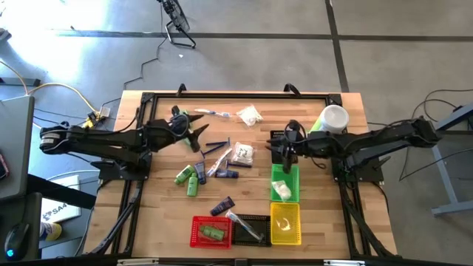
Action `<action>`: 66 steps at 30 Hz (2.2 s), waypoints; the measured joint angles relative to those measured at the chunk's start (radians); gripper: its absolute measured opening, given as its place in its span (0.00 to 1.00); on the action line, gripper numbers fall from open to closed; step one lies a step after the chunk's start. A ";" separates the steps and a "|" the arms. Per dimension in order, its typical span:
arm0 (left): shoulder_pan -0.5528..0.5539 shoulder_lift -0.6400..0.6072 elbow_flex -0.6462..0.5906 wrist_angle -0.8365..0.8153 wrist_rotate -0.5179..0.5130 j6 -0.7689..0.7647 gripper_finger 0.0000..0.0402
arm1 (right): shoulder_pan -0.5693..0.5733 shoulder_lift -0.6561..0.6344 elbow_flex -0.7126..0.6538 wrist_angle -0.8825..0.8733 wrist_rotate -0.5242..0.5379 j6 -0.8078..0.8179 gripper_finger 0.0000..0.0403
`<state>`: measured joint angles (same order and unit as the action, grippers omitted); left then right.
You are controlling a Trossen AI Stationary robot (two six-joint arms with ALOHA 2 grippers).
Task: Pick & Place Travel size toiletries
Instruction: Put the bottom blue razor into the yellow bin
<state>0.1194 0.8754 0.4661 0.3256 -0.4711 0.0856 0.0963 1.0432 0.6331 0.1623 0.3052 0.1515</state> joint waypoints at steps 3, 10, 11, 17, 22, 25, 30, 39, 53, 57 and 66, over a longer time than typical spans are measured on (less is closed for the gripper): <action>0.034 -0.029 -0.035 0.043 0.051 0.000 0.42 | -0.008 0.007 0.000 0.006 -0.022 0.019 0.22; 0.102 -0.113 -0.147 0.196 0.190 0.041 0.26 | -0.008 0.008 0.001 0.053 -0.038 0.007 0.22; 0.106 -0.125 -0.154 0.203 0.201 0.046 0.24 | -0.008 0.008 0.006 0.051 -0.043 0.005 0.22; 0.110 -0.174 -0.162 0.088 0.202 0.061 0.16 | -0.008 0.040 0.075 0.018 -0.043 0.001 0.22; 0.110 -0.211 -0.163 0.061 0.208 0.041 0.12 | -0.007 0.132 0.173 -0.042 -0.043 -0.024 0.22; 0.110 -0.235 -0.162 0.003 0.222 0.037 0.11 | -0.011 0.201 0.250 -0.104 -0.043 -0.025 0.22; 0.110 -0.268 -0.162 -0.027 0.222 0.019 0.08 | -0.042 0.318 0.398 -0.271 -0.025 0.025 0.22; 0.110 -0.319 -0.162 -0.031 0.221 0.022 0.07 | -0.120 0.538 0.550 -0.518 -0.164 0.062 0.22; 0.110 -0.324 -0.161 -0.038 0.219 0.022 0.07 | -0.113 0.767 0.550 -0.519 -0.312 0.028 0.22; 0.110 -0.324 -0.161 -0.038 0.219 0.022 0.07 | -0.093 0.800 0.550 -0.517 -0.310 0.003 0.22; 0.110 -0.324 -0.161 -0.038 0.219 0.022 0.07 | -0.070 0.864 0.550 -0.453 -0.304 0.001 0.22</action>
<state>0.2291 0.5518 0.3050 0.2876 -0.2523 0.1078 0.0261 1.9069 1.1835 -0.2903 0.0011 0.1523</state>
